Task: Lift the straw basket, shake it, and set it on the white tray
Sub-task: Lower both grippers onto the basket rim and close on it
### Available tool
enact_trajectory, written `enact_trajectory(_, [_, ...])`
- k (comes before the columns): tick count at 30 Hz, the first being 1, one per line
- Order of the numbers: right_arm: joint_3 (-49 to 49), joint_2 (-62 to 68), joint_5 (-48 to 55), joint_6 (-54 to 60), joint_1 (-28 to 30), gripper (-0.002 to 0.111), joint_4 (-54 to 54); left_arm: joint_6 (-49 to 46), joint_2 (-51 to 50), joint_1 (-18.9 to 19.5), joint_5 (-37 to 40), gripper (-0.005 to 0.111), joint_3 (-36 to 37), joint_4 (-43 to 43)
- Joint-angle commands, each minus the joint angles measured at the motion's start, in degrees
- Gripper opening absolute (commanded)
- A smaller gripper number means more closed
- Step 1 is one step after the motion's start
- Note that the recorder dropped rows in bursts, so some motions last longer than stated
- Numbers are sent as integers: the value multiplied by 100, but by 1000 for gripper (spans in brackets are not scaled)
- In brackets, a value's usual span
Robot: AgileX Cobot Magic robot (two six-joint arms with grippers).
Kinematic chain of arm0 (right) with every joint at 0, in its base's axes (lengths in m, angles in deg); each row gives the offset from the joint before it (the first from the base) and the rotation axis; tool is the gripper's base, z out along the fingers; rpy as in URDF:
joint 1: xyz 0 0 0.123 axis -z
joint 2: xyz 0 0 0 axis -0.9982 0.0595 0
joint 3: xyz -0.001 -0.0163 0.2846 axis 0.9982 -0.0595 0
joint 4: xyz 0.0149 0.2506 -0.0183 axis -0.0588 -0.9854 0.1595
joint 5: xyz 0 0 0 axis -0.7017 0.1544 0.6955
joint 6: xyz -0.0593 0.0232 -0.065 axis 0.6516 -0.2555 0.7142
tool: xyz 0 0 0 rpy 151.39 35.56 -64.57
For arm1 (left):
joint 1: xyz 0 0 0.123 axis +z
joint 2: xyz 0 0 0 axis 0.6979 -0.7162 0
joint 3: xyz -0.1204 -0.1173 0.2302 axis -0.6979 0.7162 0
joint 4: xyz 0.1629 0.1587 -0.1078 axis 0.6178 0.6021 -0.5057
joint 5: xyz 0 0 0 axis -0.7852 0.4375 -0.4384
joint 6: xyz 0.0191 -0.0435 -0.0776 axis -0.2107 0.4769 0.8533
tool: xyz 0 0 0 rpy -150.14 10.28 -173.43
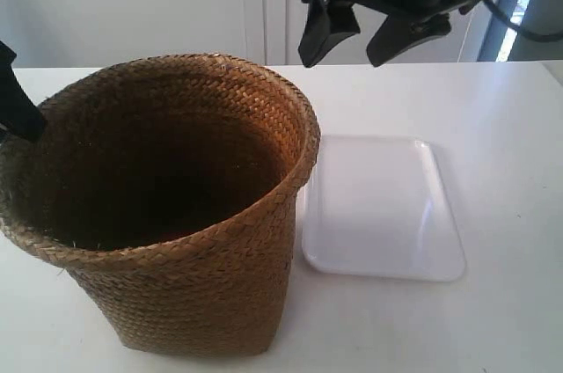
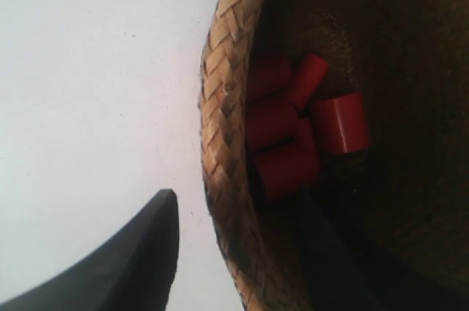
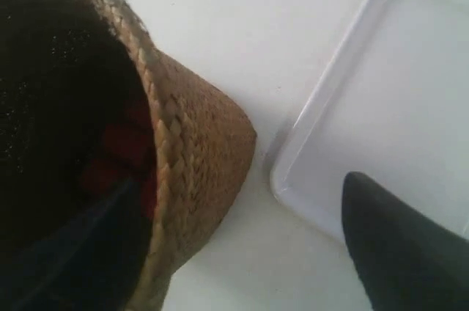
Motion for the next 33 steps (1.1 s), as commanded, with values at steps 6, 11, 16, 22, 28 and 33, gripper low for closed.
enact_trajectory(6, [24, 408, -4, -366, -482, 71, 350, -32, 80, -16, 518, 54, 41, -208])
enact_trajectory(11, [24, 619, -4, -457, -490, 71, 394, -32, 80, -16, 518, 54, 41, -220])
enact_trajectory(16, [24, 779, -4, -457, -490, 71, 372, -32, 34, -16, 518, 54, 51, -218])
enact_trajectory(22, [24, 813, -4, -457, -490, 71, 372, -48, -47, -16, 518, 54, 155, -353])
enact_trajectory(28, [24, 892, -4, -457, -490, 71, 372, -119, -150, -73, 518, 54, 441, -517])
enact_trajectory(33, [24, 1004, -4, -483, -582, 71, 372, -156, -184, -73, 417, 54, 546, -517])
